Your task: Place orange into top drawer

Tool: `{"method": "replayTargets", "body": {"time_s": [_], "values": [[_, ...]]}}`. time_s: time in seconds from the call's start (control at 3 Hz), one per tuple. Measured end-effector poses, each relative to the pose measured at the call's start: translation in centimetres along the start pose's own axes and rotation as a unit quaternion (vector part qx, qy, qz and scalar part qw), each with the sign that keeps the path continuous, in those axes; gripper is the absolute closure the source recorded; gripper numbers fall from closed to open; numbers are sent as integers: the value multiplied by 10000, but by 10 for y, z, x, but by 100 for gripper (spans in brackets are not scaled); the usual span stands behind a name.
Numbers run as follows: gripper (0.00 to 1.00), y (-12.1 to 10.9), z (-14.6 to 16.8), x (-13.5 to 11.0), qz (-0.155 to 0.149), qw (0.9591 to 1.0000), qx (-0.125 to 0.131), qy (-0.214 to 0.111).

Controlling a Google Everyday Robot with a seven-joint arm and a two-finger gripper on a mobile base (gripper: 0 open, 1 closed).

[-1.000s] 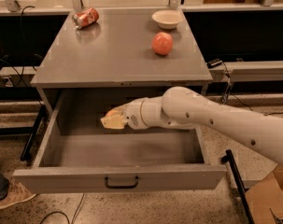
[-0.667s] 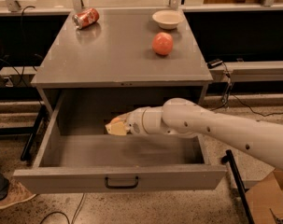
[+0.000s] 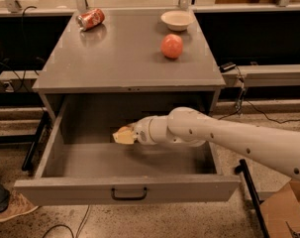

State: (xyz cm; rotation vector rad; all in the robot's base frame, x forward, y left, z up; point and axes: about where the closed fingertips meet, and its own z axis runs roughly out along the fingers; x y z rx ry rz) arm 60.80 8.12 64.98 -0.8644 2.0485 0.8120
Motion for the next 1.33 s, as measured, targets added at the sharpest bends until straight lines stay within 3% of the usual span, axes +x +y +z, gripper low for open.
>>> {"method": "replayTargets", "body": {"time_s": [0.33,0.67,1.0,1.33], "values": [[5,-5,13,-1,-2,9999,-90,104],[0,-6,14,-2,-5,9998,-117,162],[0,1,-24,-6,163,9997,192,35],[0,15,-94,0,301,9965,779,-10]]}}
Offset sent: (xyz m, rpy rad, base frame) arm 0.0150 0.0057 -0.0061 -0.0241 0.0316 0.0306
